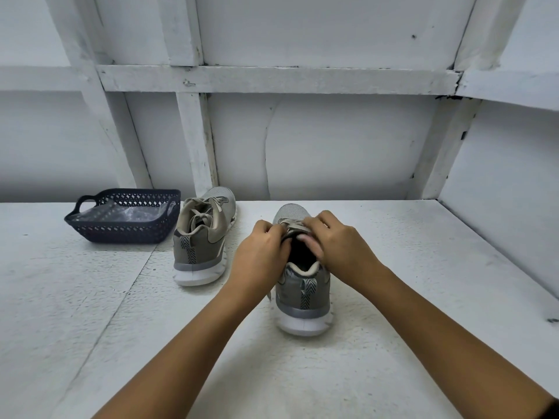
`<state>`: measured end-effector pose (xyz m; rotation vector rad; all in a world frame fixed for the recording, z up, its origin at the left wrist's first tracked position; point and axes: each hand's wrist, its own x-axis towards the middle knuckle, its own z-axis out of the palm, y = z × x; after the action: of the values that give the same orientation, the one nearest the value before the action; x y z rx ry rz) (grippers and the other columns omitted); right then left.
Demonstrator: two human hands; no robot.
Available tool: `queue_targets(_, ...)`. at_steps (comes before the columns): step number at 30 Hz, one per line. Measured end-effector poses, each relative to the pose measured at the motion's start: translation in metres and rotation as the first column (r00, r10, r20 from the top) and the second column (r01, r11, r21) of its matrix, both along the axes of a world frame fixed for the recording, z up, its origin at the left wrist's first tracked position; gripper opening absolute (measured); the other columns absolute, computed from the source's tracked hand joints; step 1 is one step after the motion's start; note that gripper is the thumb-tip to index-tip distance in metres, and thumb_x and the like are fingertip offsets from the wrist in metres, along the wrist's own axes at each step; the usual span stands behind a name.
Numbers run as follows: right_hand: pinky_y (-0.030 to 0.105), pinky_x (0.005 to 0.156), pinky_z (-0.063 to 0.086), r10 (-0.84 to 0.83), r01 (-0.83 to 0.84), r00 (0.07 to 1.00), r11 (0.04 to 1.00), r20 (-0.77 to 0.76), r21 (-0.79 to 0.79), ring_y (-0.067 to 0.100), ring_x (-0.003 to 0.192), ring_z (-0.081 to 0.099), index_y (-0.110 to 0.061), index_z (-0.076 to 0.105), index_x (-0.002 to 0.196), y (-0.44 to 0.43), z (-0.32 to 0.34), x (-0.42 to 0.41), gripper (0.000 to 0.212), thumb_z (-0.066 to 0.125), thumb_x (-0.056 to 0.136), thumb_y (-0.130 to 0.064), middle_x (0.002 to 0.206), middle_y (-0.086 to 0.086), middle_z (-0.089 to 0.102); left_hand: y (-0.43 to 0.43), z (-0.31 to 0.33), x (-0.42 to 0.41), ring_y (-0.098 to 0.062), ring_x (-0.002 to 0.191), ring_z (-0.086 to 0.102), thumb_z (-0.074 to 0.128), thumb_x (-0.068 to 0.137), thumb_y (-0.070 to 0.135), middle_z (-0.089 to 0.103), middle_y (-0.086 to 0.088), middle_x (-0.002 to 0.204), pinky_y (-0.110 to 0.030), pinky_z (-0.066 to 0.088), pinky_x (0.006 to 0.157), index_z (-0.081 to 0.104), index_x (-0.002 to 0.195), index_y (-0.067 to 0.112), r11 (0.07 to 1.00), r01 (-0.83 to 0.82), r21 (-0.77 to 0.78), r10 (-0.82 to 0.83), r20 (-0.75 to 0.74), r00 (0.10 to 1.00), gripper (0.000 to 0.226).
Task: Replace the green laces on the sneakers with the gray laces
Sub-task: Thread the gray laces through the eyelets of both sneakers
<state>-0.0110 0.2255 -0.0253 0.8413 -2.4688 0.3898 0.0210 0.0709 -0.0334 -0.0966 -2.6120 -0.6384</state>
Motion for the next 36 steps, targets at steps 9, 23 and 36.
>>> queue_targets(9, 0.030, 0.040, 0.038, -0.085, 0.084, 0.996, 0.993, 0.009, 0.083, 0.035, 0.044, 0.053, -0.001, 0.060, 0.084, -0.005, -0.004, 0.002, 0.017, 0.072, 0.072, 0.003, 0.069, 0.015, 0.052, 0.001, 0.003, 0.002, -0.035, 0.089, 0.057, 0.051, 0.093, 0.022, 0.055, -0.014, 0.107, -0.036, 0.039, 0.070, 0.059, 0.105, 0.004, 1.000, -0.001, -0.002, 0.001, -0.003, 1.000, 0.024)
queue_targets(23, 0.032, 0.067, 0.047, 0.049, -0.029, 0.990, 0.989, 0.133, -0.142, 0.028, 0.073, 0.062, -0.014, 0.071, 0.106, 0.008, 0.008, -0.011, 0.038, 0.047, 0.087, -0.036, 0.080, 0.009, 0.063, -0.010, 0.025, -0.001, -0.028, 0.095, 0.059, 0.060, 0.089, 0.029, 0.066, -0.011, 0.098, -0.035, 0.045, 0.078, 0.067, 0.096, 0.011, 0.999, 0.047, 0.013, -0.049, 0.101, 0.994, 0.020)
queue_targets(36, 0.022, 0.046, 0.048, 0.259, 0.299, 0.709, 0.733, 0.656, -0.611, 0.007, 0.039, 0.047, -0.010, 0.056, 0.068, 0.002, 0.063, -0.010, 0.030, 0.058, 0.093, -0.027, 0.055, 0.002, 0.044, -0.015, 0.071, -0.023, -0.011, 0.061, 0.056, 0.056, 0.093, 0.023, 0.055, 0.006, 0.066, -0.027, 0.044, 0.061, 0.054, 0.085, 0.018, 0.939, 0.266, 0.218, -0.317, 0.246, 0.916, 0.010)
